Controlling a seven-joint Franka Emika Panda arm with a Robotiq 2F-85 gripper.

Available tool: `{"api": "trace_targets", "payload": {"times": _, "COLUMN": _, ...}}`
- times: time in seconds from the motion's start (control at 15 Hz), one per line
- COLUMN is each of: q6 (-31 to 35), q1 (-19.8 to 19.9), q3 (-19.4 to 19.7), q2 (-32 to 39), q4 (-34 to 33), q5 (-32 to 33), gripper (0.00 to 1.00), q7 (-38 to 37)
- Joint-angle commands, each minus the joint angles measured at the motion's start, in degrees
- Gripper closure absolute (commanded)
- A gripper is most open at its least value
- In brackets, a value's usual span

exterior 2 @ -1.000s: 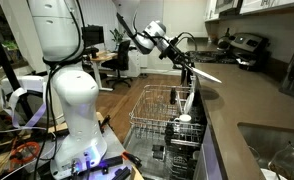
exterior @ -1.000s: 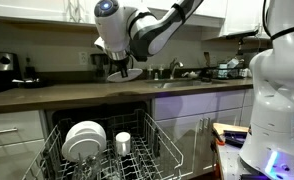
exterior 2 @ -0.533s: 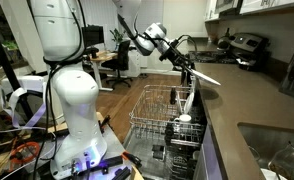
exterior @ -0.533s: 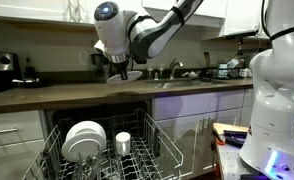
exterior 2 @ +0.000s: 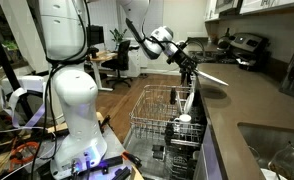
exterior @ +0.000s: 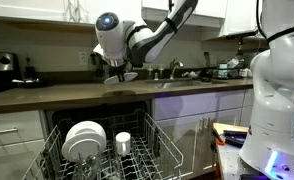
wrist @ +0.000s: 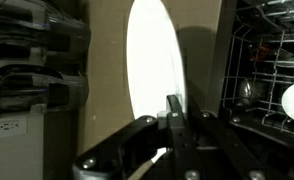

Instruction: Put the plate in the dishwasher on the counter

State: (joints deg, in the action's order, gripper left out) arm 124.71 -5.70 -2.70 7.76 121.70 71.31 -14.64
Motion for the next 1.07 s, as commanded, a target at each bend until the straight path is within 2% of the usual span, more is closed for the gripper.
{"api": "trace_targets", "payload": {"times": 0.0, "q6": 2.5, "q1": 1.6, "q3": 0.7, "q2": 2.5, "q4": -3.3, "q5": 4.0, "gripper": 0.93, "q7": -1.9}}
{"api": "trace_targets", "payload": {"times": 1.0, "q6": 3.7, "q1": 2.2, "q3": 2.4, "q2": 11.6, "q4": -9.6, "q5": 5.2, "gripper": 0.93, "q7": -4.8}}
